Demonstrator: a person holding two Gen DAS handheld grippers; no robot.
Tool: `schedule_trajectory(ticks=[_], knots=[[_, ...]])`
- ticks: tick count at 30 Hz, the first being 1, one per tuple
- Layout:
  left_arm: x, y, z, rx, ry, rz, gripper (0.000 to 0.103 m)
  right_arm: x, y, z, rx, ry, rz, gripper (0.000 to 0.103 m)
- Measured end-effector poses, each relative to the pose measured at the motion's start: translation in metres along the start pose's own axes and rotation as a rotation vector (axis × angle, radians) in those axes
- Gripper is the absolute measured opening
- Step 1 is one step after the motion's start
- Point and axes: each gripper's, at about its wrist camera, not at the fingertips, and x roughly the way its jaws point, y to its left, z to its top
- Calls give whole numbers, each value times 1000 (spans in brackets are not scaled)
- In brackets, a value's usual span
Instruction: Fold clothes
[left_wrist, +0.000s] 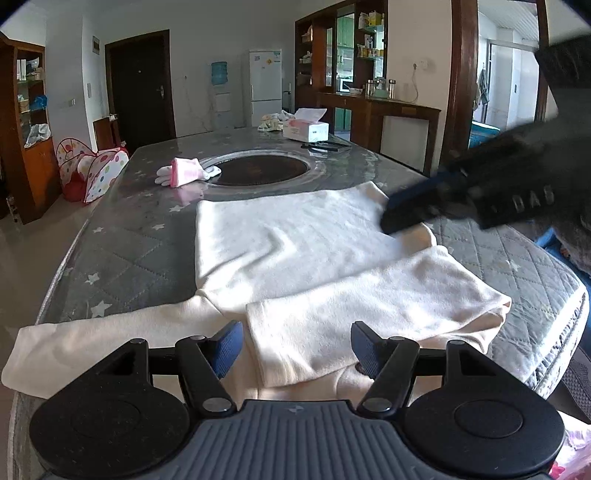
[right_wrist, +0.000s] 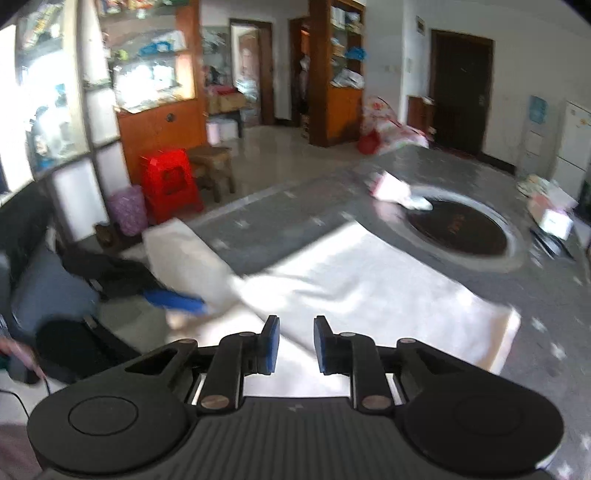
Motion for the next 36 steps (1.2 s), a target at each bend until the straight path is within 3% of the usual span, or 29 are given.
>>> schedule_trajectory(ticks=[5, 12, 19, 29, 36], knots=[[6, -1, 2, 4, -4, -10, 66, -7, -23, -40, 38, 94, -74, 19], [24, -4, 5, 23, 26, -6, 63, -2, -41, -80, 107, 145, -141, 19], [35, -2, 9, 28, 44, -7, 50, -5, -43, -60, 100, 48, -150, 19], [48, 8, 9, 15, 44, -6, 50, 20, -53, -63, 125, 66, -169, 19], [18, 25, 4, -37, -1, 31, 50, 7, -32, -58, 62, 44, -126, 22]])
